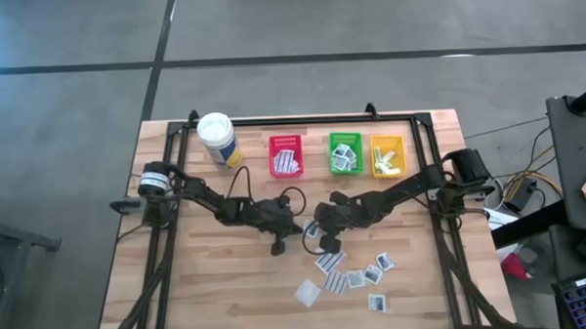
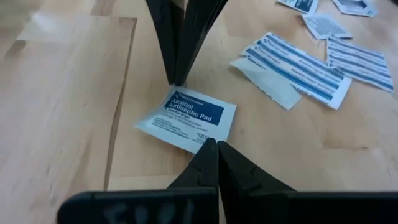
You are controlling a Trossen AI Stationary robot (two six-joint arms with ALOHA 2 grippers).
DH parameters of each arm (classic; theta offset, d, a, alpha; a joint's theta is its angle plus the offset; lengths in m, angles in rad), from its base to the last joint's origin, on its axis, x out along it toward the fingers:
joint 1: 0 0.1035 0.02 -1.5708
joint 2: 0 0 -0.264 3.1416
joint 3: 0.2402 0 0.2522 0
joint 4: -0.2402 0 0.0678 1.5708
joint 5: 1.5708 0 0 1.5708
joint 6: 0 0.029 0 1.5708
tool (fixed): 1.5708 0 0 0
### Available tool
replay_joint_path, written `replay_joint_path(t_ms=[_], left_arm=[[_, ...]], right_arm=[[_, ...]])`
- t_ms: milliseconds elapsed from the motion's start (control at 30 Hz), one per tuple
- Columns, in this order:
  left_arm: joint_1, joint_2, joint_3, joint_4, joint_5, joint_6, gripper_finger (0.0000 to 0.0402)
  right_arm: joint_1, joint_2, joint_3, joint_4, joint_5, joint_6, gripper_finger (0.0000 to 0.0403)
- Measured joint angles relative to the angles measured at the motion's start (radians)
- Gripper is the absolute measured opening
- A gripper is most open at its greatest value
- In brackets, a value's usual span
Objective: Pick & Place First Aid Supplies
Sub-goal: Put the alcohol pad in the green bin
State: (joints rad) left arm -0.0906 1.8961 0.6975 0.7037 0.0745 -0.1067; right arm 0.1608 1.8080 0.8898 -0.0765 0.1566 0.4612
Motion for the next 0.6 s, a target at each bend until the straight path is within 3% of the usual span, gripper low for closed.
replay_joint_path(t_ms=[233, 600], left_arm=[[0.0, 0.003, 0.0, -0.006, 0.002, -0.004, 0.0], [0.002, 0.047, 0.004, 0.014, -0.017, -0.032, 0.0]], right_arm=[[-0.002, 0.0, 0.018, 0.002, 0.0, 0.003, 0.0023], [-0.039, 0.0, 0.079, -0.047, 0.003, -0.001, 0.0114]])
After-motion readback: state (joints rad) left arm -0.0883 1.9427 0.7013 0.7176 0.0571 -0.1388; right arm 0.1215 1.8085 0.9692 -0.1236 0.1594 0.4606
